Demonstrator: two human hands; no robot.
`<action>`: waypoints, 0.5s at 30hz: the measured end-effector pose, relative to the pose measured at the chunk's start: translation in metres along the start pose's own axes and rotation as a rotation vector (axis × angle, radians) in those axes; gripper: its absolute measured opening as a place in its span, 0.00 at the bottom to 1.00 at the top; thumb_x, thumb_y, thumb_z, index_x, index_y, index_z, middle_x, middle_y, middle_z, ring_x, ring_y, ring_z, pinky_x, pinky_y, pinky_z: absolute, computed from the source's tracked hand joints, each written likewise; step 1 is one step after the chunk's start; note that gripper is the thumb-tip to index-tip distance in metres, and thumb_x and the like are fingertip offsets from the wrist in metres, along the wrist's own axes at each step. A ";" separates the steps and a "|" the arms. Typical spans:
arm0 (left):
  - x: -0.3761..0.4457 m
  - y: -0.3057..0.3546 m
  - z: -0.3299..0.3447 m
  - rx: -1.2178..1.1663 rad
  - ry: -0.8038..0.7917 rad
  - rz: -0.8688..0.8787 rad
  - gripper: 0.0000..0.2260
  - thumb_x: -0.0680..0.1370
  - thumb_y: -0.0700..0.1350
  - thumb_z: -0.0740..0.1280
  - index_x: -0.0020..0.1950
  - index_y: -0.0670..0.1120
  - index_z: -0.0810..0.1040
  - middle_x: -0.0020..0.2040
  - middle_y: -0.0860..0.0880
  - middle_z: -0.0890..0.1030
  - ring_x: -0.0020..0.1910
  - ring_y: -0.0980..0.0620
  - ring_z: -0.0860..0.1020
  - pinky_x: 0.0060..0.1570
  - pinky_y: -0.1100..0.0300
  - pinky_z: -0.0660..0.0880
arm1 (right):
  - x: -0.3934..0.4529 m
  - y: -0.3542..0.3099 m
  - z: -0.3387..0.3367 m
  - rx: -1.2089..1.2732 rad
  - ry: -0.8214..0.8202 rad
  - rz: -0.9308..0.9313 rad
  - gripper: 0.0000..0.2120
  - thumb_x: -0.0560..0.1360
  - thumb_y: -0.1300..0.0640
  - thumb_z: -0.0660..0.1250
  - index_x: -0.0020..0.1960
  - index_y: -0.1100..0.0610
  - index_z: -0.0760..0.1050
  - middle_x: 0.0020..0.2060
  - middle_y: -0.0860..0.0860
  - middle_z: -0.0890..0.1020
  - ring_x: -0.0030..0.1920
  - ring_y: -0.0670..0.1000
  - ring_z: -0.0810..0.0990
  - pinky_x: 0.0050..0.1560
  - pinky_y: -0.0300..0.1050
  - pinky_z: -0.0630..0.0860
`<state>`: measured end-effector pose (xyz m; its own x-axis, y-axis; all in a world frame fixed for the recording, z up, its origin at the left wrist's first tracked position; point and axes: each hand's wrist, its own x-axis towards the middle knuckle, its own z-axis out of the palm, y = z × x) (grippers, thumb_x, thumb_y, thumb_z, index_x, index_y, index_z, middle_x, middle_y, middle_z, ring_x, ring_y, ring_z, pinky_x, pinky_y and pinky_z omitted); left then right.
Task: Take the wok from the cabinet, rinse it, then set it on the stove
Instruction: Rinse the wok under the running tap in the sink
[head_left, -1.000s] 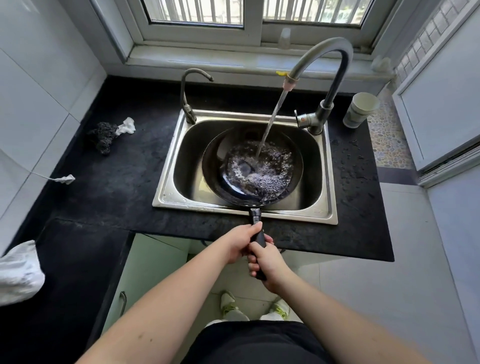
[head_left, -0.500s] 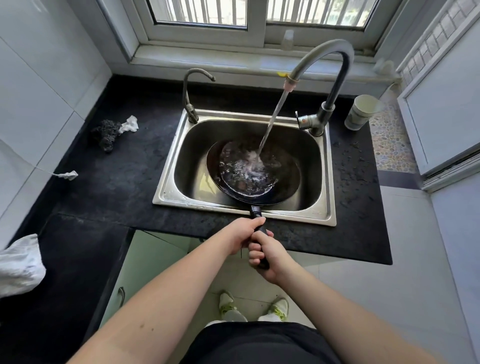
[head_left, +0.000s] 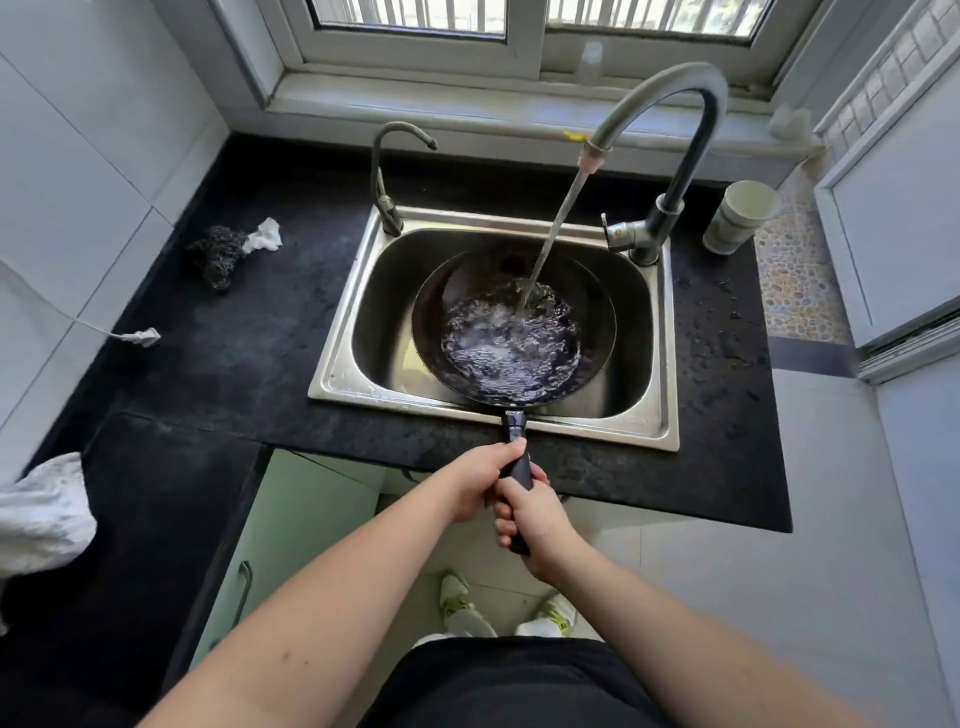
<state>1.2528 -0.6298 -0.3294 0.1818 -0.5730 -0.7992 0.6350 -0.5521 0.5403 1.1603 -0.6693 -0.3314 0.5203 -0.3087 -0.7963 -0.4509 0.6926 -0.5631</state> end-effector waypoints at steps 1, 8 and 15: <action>0.001 -0.001 0.000 0.000 -0.008 0.005 0.21 0.84 0.52 0.51 0.44 0.41 0.76 0.38 0.45 0.80 0.20 0.58 0.75 0.20 0.71 0.66 | 0.000 0.000 -0.001 -0.011 0.000 -0.011 0.11 0.76 0.63 0.59 0.56 0.51 0.65 0.23 0.50 0.65 0.20 0.47 0.60 0.22 0.35 0.60; 0.008 0.009 -0.002 0.022 -0.028 -0.039 0.22 0.83 0.55 0.54 0.43 0.42 0.78 0.34 0.49 0.83 0.27 0.55 0.78 0.28 0.66 0.73 | -0.003 -0.017 0.002 0.161 -0.019 0.089 0.11 0.76 0.64 0.59 0.49 0.49 0.63 0.22 0.48 0.63 0.19 0.45 0.59 0.20 0.34 0.57; 0.018 0.012 0.000 0.076 -0.003 -0.063 0.21 0.82 0.56 0.56 0.45 0.42 0.81 0.40 0.48 0.84 0.38 0.52 0.80 0.37 0.64 0.76 | -0.007 -0.026 -0.004 0.324 -0.046 0.162 0.11 0.78 0.63 0.59 0.45 0.48 0.61 0.24 0.48 0.61 0.17 0.43 0.58 0.19 0.33 0.54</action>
<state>1.2638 -0.6460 -0.3372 0.1407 -0.5375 -0.8315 0.5860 -0.6317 0.5075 1.1651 -0.6880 -0.3123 0.4967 -0.1537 -0.8542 -0.2803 0.9031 -0.3254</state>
